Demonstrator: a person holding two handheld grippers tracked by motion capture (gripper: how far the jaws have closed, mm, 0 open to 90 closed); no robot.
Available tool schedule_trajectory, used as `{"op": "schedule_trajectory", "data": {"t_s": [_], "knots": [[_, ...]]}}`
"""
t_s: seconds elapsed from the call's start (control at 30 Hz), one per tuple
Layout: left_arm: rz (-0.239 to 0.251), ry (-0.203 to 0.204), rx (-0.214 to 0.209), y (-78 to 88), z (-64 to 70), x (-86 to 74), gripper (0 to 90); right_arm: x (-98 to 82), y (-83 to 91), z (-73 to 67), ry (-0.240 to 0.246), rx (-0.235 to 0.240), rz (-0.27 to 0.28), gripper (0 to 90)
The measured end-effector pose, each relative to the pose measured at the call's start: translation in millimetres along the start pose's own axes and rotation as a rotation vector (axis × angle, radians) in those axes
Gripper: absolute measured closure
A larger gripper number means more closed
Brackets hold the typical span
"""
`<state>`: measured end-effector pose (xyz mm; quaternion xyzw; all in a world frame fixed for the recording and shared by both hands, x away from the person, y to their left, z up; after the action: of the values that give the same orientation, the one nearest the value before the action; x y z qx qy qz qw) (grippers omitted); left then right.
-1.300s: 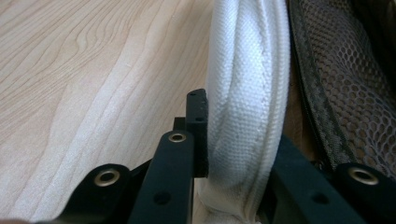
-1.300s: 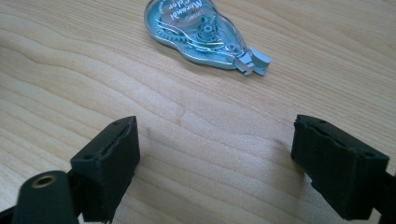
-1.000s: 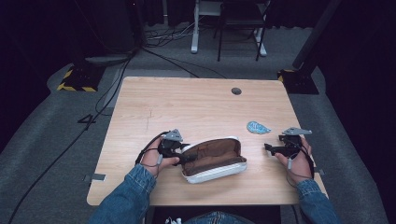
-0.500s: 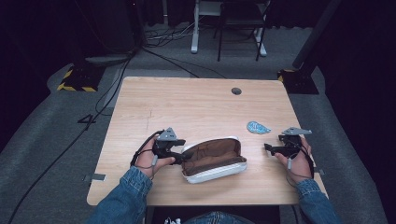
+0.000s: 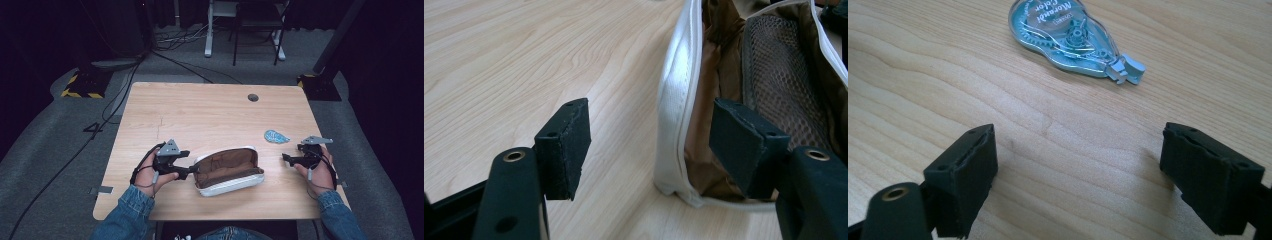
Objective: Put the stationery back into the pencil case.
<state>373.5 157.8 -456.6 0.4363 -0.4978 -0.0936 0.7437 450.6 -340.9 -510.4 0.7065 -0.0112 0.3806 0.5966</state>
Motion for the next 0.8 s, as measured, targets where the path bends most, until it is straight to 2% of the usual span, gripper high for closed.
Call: {"op": "schedule_trajectory", "data": {"t_s": [0.17,0.27,0.37,0.4,0.47,0.6,0.63,0.67,0.73,0.8], "knots": [[-0.019,0.002,0.058,7.5,-1.9,-13.0,32.9,0.2,0.0,0.7,0.008,0.006,0.001,16.7],[-0.024,0.02,0.08,14.2,-3.0,-22.6,32.9,0.6,3.3,0.9,0.016,0.013,-0.012,26.6],[-0.035,0.04,0.103,19.4,-3.6,-31.3,32.7,2.6,8.8,1.5,0.016,0.02,-0.064,32.5],[-0.044,0.04,0.117,20.8,-4.2,-34.5,32.7,3.5,10.7,1.9,0.017,0.024,-0.078,33.1],[-0.066,0.053,0.138,21.9,-4.2,-41.4,32.7,6.1,13.8,2.6,0.022,0.03,-0.061,32.7],[-0.098,0.088,0.174,23.9,-5.6,-54.5,32.9,13.5,20.6,3.4,0.032,0.025,-0.065,31.1],[-0.098,0.088,0.174,23.9,-5.6,-54.5,33.0,16.3,23.0,2.8,0.032,0.028,-0.066,31.3],[-0.114,0.106,0.201,26.0,-5.8,-57.6,33.0,18.4,24.3,2.1,0.024,0.032,-0.067,31.4],[-0.121,0.118,0.218,27.0,-5.8,-59.6,33.0,20.3,25.1,1.4,0.016,0.037,-0.07,31.2],[-0.138,0.129,0.24,27.6,-6.4,-63.4,32.9,24.5,25.8,0.9,0.031,0.042,-0.088,30.4]]}}
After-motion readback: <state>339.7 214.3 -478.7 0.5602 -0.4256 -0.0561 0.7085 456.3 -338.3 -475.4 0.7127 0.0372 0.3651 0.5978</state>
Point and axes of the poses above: each handheld gripper's, and its own axes: y roughly backward along the jaws, x roughly out of its top, z roughly to its right, the point moved 1 cm from there along -y, roughly forward along the jaws, and after that the axes turned 14 degrees about -z, right-handed, at the moved point
